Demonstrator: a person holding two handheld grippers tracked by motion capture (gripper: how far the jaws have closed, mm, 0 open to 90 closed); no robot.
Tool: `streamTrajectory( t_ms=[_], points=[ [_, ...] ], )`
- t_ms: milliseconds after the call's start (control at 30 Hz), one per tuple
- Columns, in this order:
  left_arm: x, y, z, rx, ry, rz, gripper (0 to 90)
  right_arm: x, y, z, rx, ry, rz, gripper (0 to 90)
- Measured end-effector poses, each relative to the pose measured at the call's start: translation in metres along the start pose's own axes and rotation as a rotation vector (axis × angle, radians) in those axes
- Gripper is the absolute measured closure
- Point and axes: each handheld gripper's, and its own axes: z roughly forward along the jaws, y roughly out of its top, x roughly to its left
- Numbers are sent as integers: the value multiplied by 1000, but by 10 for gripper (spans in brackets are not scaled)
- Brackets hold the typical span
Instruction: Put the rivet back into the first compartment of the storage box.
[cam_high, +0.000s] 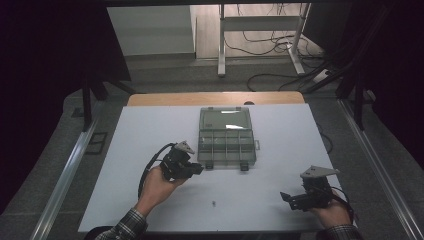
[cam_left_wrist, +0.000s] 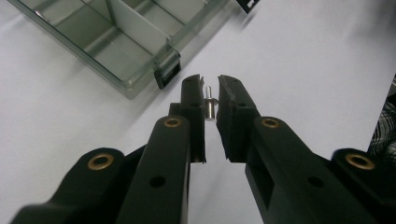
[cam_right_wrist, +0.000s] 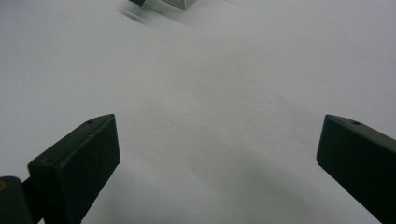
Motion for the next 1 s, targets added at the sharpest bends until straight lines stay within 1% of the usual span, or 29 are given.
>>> streamTrajectory(
  t_ms=[233, 433, 567, 600, 633, 833, 900, 1000],
  points=[
    [8, 12, -2, -16, 11, -6, 821, 0, 0, 0, -1, -1, 1, 0],
    [15, 21, -2, -27, 13, -17, 821, 0, 0, 0, 0, 0, 1, 0],
    [22, 26, 0, -32, 12, -32, 821, 0, 0, 0, 0, 2, 0, 0],
    [23, 28, 0, -33, 11, -45, 820, 0, 0, 0, 0, 2, 0, 0],
    [25, 29, 1, -37, 13, -48, 821, 0, 0, 0, 0, 2, 0, 0],
    [35, 38, 2, -45, 36, -60, 820, 0, 0, 1, 1, 2, -1, 0],
    [39, 40, 2, -52, 35, -65, 821, 0, 0, 1, 2, 3, -1, 0],
    [43, 46, 2, -51, 48, -59, 820, 0, 0, 1, 5, 2, -2, 0]
  ],
)
